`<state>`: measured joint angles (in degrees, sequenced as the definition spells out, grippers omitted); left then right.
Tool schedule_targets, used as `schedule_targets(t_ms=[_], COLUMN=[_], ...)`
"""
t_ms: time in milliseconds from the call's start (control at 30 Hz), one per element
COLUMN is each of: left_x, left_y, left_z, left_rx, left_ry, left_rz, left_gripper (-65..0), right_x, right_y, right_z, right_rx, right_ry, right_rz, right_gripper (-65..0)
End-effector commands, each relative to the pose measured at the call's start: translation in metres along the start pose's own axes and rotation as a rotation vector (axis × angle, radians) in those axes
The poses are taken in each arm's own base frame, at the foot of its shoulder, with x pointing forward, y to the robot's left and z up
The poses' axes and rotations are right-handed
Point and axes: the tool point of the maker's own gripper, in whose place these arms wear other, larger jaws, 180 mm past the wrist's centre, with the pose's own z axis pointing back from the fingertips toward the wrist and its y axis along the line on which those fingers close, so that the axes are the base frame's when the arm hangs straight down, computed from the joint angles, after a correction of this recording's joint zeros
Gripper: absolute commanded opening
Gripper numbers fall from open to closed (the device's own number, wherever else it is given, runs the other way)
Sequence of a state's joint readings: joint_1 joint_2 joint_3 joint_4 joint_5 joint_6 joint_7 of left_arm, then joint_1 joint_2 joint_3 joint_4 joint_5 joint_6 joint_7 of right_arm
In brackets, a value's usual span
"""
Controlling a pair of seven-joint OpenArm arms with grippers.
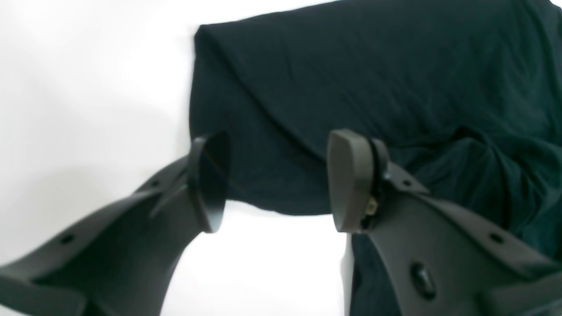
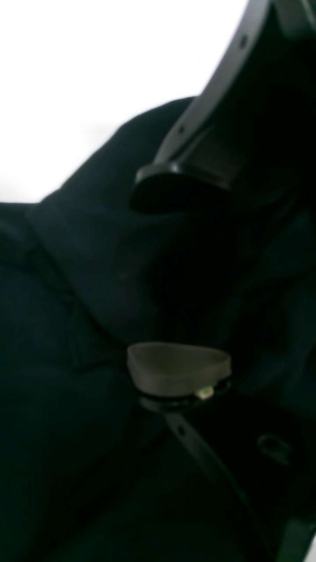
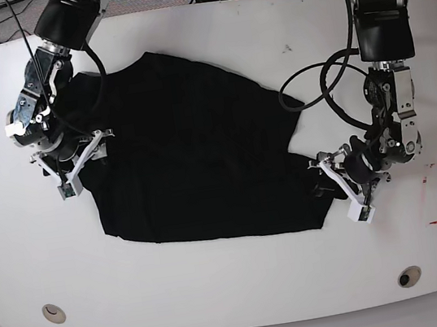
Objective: Fold the T-shirt properly
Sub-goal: 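Hold the shirt edges with both grippers, adjusting the right gripper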
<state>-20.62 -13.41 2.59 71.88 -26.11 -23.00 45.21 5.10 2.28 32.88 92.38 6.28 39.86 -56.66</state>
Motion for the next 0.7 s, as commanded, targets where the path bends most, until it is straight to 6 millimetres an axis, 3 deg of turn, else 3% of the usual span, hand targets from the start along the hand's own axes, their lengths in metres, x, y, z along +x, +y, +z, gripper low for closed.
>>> schedule_targets(t_ms=[0, 200, 400, 667], left_x=[0.022, 0.023, 0.035, 0.037], left_y=[0.005, 0.009, 0.018, 0.016], left_z=[0.005, 0.008, 0.022, 0.038], left_rx=[0.006, 0.014, 0.042, 0.064], left_ry=[-0.055, -0.058, -0.101, -0.128], left_rz=[-0.008, -0.004, -0.024, -0.075], left_gripper=[-31.5, -32.0, -32.2, -32.1], right_x=[0.019, 0.022, 0.028, 0.03], right_y=[-0.005, -0.004, -0.007, -0.006], right_z=[0.002, -0.002, -0.011, -0.023], right_rx=[0.0, 0.01, 0.025, 0.06], right_ry=[-0.049, -0.046, -0.031, -0.02], right_rz=[0.01, 0.011, 0.008, -0.014], right_gripper=[-21.9, -21.9, -21.8, -22.2])
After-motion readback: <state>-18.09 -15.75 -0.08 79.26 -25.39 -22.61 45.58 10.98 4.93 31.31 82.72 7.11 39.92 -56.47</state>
